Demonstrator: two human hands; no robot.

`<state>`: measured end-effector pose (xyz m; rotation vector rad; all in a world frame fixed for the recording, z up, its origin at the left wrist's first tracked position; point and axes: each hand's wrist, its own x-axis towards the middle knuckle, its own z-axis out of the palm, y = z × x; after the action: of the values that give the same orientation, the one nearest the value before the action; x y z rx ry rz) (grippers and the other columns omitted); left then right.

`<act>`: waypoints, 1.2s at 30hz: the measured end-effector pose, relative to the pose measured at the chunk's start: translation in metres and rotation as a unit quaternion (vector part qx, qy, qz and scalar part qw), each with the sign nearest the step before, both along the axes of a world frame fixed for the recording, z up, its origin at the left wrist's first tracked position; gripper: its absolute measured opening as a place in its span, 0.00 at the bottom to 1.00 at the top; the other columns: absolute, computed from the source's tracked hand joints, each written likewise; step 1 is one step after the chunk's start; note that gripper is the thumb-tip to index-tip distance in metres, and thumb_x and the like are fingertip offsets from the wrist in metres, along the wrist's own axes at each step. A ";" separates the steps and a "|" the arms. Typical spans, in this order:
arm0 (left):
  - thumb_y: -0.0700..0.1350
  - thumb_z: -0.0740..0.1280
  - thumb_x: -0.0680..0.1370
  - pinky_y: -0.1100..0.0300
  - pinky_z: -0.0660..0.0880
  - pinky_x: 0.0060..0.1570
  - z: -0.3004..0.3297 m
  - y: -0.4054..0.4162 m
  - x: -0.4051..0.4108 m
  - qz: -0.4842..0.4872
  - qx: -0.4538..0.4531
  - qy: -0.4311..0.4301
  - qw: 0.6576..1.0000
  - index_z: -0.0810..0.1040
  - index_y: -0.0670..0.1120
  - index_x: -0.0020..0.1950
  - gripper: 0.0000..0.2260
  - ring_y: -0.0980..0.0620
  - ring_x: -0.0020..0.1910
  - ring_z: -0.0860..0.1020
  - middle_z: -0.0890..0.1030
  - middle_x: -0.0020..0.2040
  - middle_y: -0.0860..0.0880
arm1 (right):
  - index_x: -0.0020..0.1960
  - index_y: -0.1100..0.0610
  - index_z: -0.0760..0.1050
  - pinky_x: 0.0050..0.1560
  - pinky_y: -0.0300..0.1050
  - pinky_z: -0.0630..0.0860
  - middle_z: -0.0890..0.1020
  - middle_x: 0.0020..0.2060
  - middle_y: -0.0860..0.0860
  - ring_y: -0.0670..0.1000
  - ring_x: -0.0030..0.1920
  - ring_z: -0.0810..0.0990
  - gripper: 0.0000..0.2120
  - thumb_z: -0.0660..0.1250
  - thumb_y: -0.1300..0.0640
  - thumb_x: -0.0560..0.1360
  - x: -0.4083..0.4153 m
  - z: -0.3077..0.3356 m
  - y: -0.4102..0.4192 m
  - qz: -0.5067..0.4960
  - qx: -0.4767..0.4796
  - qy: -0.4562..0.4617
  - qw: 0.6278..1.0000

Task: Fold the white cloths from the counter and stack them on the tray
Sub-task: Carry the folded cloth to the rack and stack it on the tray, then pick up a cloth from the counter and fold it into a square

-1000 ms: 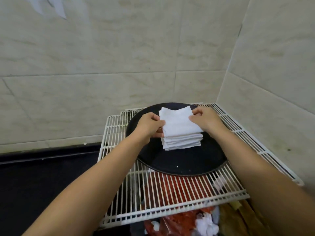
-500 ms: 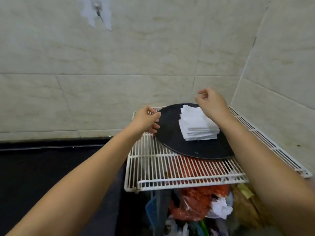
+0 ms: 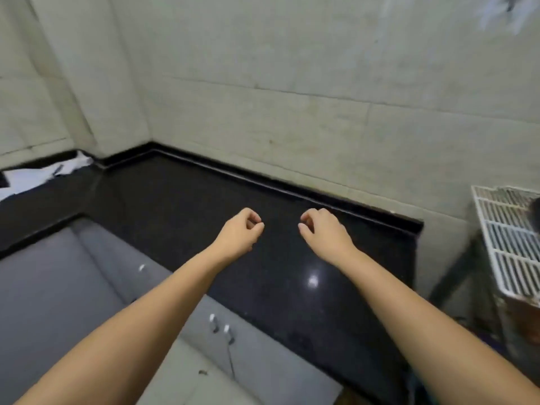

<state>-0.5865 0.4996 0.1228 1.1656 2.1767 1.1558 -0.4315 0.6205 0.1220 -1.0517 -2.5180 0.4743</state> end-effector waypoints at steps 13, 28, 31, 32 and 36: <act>0.45 0.62 0.78 0.55 0.73 0.51 -0.095 -0.183 -0.209 0.198 -0.180 0.075 0.961 0.73 0.43 0.58 0.11 0.45 0.50 0.78 0.81 0.51 0.44 | 0.64 0.53 0.70 0.58 0.51 0.69 0.73 0.60 0.52 0.54 0.61 0.72 0.15 0.57 0.50 0.80 -0.274 -0.103 -0.133 0.252 -0.025 -0.123 0.960; 0.45 0.61 0.80 0.62 0.67 0.44 -0.117 -0.232 -0.438 0.340 -0.172 0.021 0.925 0.74 0.44 0.58 0.09 0.53 0.44 0.73 0.75 0.45 0.50 | 0.63 0.53 0.70 0.62 0.51 0.68 0.73 0.61 0.52 0.53 0.63 0.71 0.14 0.56 0.50 0.80 -0.560 -0.128 -0.171 0.407 -0.054 -0.170 0.896; 0.44 0.61 0.79 0.62 0.67 0.44 -0.128 -0.246 -0.499 0.347 -0.166 0.021 0.923 0.74 0.44 0.58 0.09 0.52 0.44 0.73 0.75 0.44 0.50 | 0.63 0.53 0.71 0.61 0.49 0.68 0.74 0.61 0.52 0.53 0.63 0.71 0.14 0.56 0.50 0.80 -0.619 -0.138 -0.189 0.417 -0.051 -0.169 0.892; 0.44 0.61 0.79 0.62 0.67 0.44 -0.129 -0.250 -0.521 0.346 -0.161 0.021 0.924 0.74 0.44 0.58 0.09 0.52 0.43 0.73 0.75 0.43 0.50 | 0.63 0.53 0.71 0.61 0.49 0.68 0.74 0.61 0.51 0.53 0.63 0.71 0.14 0.56 0.50 0.80 -0.641 -0.141 -0.194 0.415 -0.050 -0.168 0.893; 0.43 0.62 0.78 0.60 0.68 0.44 -0.127 -0.262 -0.612 0.328 -0.150 0.020 0.933 0.75 0.44 0.55 0.07 0.50 0.43 0.74 0.76 0.42 0.48 | 0.61 0.53 0.72 0.61 0.48 0.68 0.74 0.60 0.52 0.53 0.64 0.71 0.14 0.56 0.50 0.80 -0.726 -0.140 -0.213 0.386 -0.065 -0.172 0.904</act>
<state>-1.1984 0.2376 -0.0039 0.3286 2.7494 0.9716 -1.1576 0.4074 -0.0181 -0.1121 -3.2124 0.7177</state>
